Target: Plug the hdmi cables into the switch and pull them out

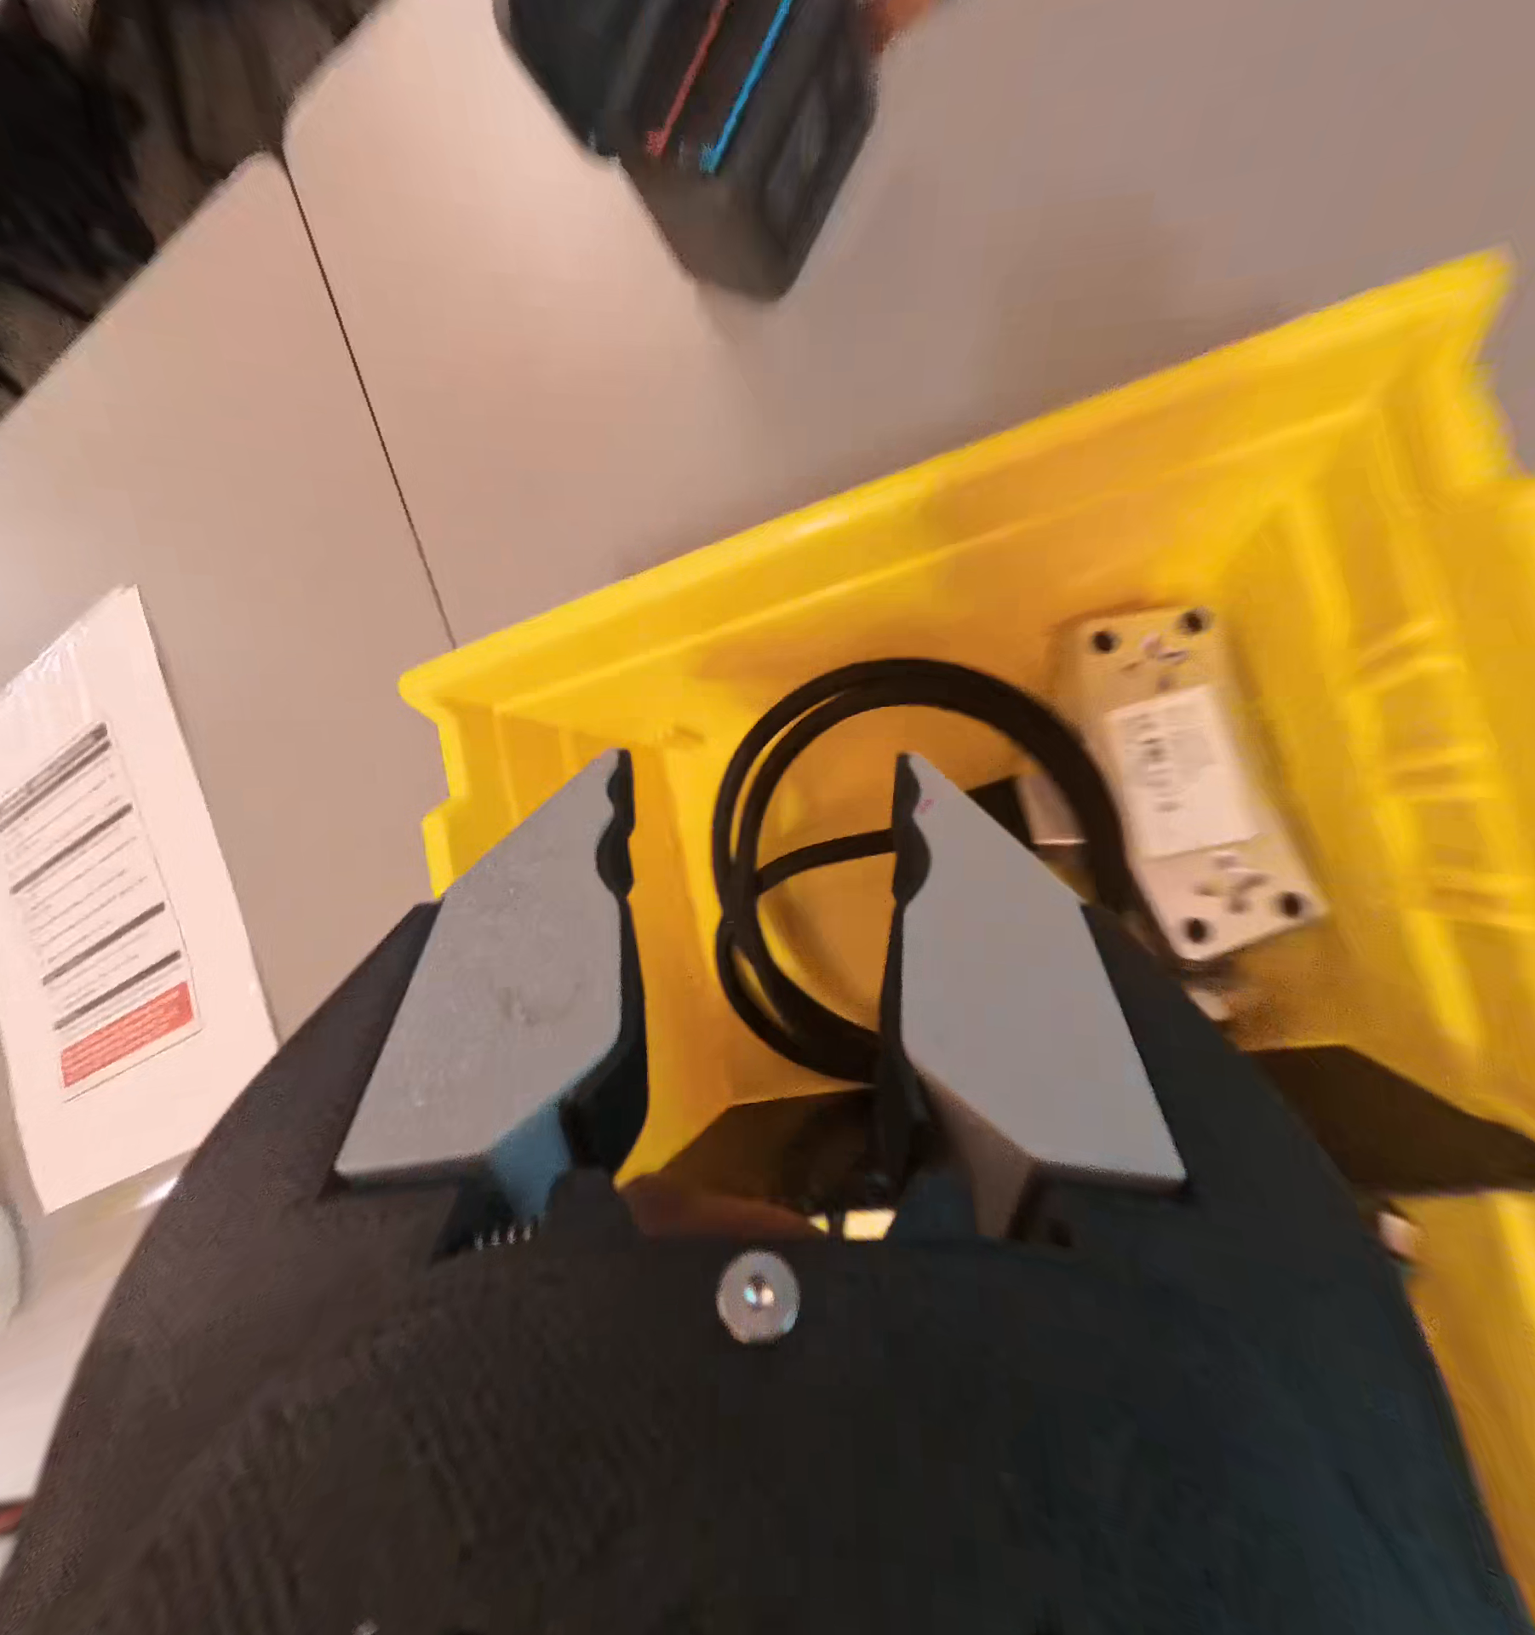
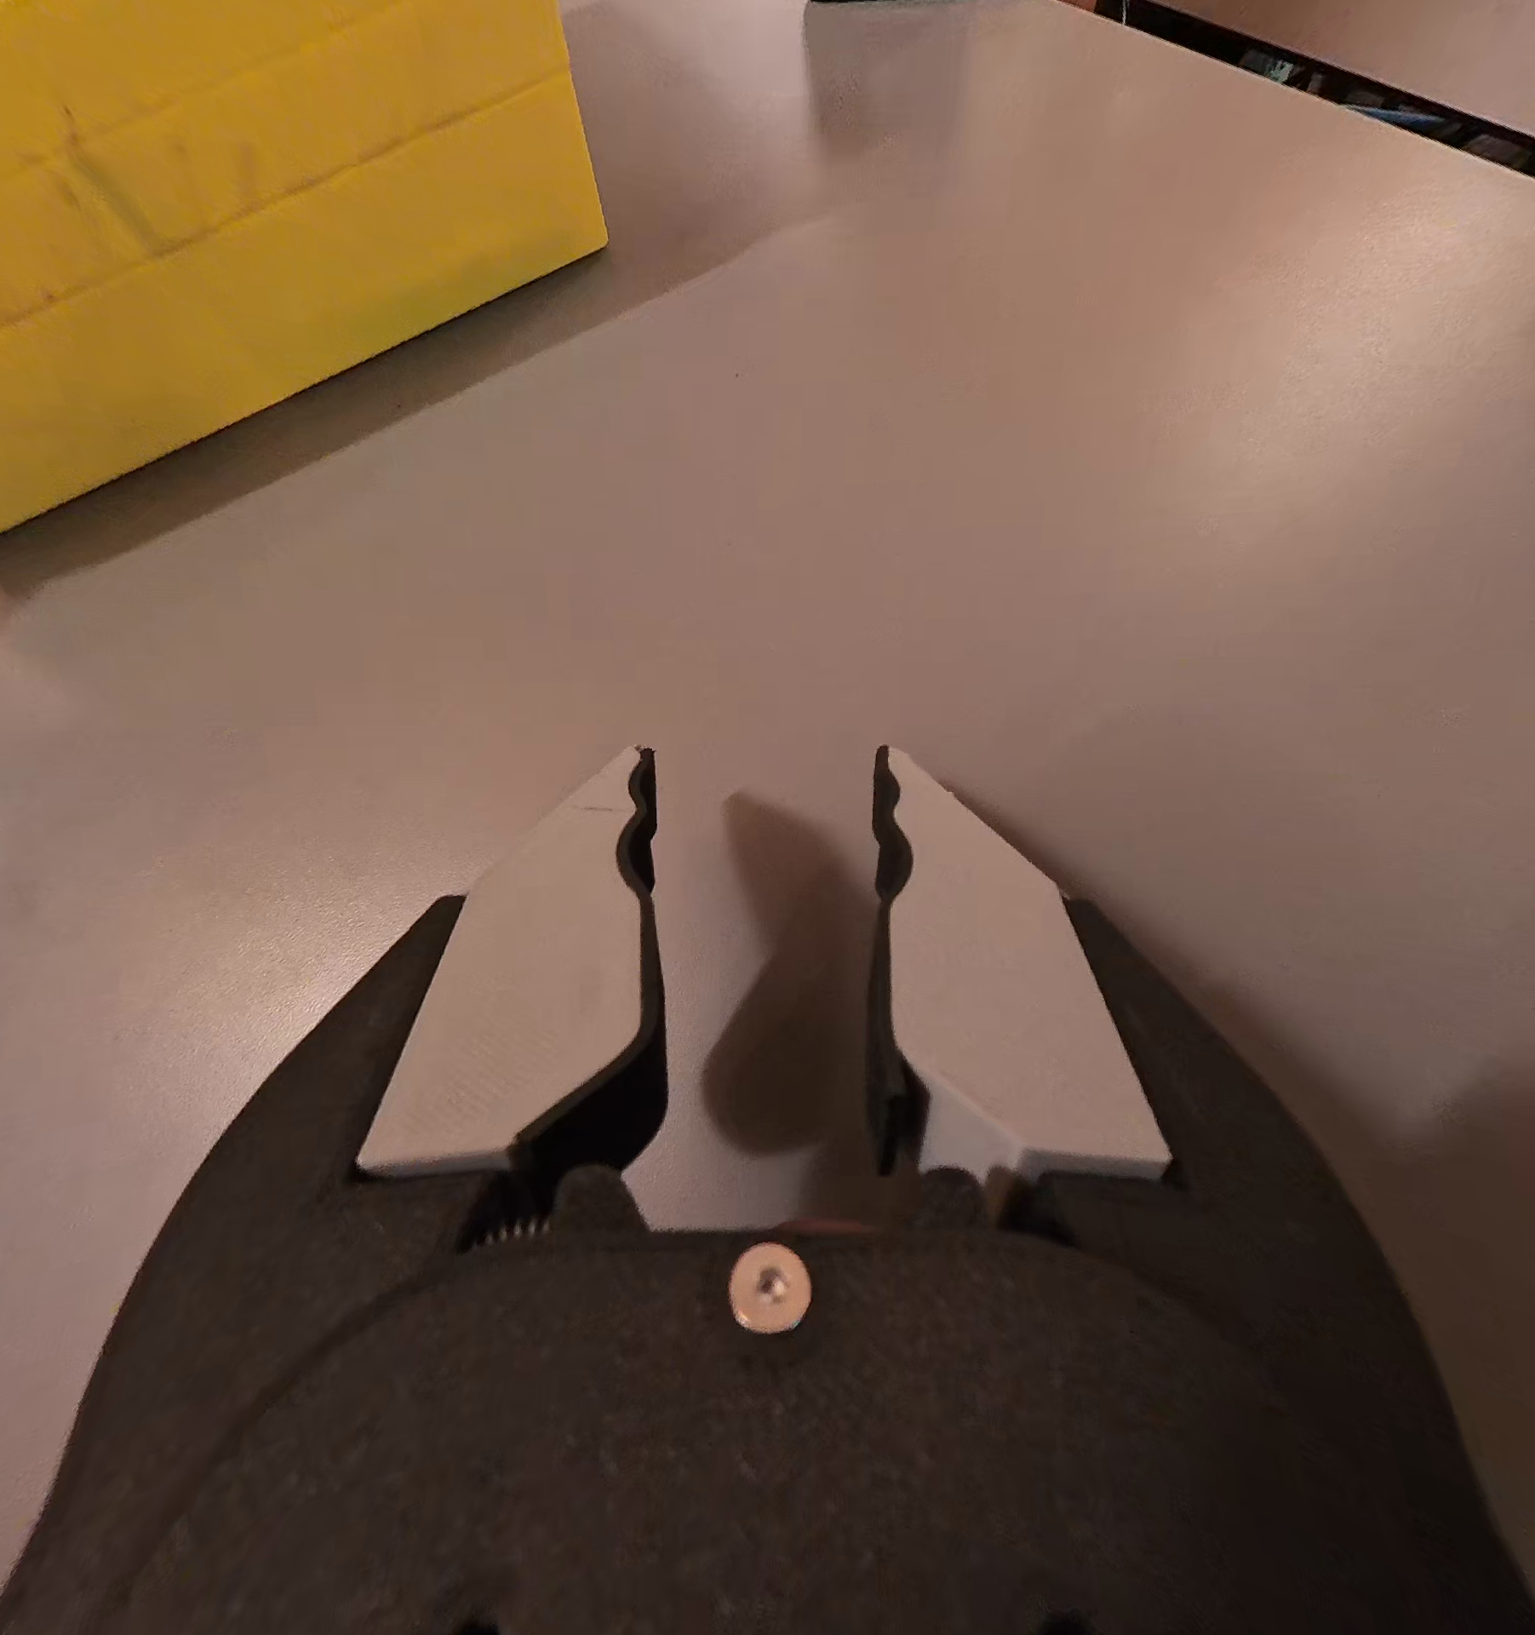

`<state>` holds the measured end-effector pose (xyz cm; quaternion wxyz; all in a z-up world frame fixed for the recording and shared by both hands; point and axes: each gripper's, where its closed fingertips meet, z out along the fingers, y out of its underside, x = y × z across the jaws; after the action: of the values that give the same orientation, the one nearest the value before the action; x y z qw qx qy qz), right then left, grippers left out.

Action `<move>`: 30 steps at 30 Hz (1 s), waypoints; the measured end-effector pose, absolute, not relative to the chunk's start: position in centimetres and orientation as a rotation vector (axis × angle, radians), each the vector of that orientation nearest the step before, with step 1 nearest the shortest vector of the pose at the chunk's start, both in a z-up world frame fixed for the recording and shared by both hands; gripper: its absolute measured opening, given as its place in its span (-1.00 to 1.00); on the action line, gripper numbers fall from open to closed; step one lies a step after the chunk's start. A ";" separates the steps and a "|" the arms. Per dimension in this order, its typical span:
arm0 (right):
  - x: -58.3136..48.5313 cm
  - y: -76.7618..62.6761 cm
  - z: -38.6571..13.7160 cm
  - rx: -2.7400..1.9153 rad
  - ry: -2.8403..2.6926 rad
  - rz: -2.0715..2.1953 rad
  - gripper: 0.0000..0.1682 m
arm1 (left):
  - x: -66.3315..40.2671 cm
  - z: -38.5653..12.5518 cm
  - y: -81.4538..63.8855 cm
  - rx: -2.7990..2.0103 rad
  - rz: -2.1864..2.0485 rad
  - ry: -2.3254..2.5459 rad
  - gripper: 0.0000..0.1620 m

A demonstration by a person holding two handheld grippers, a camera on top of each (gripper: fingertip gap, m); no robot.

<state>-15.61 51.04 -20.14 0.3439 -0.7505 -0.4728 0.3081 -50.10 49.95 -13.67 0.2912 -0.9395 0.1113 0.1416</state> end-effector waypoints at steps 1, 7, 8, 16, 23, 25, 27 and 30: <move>-15.6 51.0 -20.2 -1.951 -1.229 0.801 -0.45 | -51.0 -14.8 50.0 -2.538 0.420 0.313 -0.30; -15.8 50.8 -20.2 -1.954 -1.241 0.816 -0.45 | -54.5 -19.6 49.7 -2.733 0.701 0.479 -0.49; -15.8 50.8 -20.3 -1.956 -1.244 0.816 -0.45 | -54.7 -20.1 49.6 -2.747 0.745 0.532 -0.57; -15.8 50.8 -19.9 -1.931 -1.232 0.804 -0.47 | -54.7 -13.4 51.2 -2.466 0.998 0.520 -0.94; -15.9 50.7 -19.2 -1.901 -1.199 0.841 -0.48 | -51.2 2.4 50.6 -1.996 1.195 0.482 -0.93; -16.0 50.5 -18.7 -1.876 -1.190 0.869 -0.47 | -48.8 5.6 50.1 -1.909 1.191 0.481 -0.92; -16.1 50.3 -17.9 -1.837 -1.177 0.907 -0.44 | -45.9 7.9 49.8 -1.837 1.162 0.507 -0.93; -16.5 49.5 -15.7 -1.732 -1.164 1.012 -0.36 | -40.5 9.8 49.7 -1.766 1.051 0.562 -0.94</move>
<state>-16.45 49.46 -15.75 0.3995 -0.6847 -0.4599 0.4001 -40.47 49.68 9.78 0.4844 -0.7252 0.2306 0.4315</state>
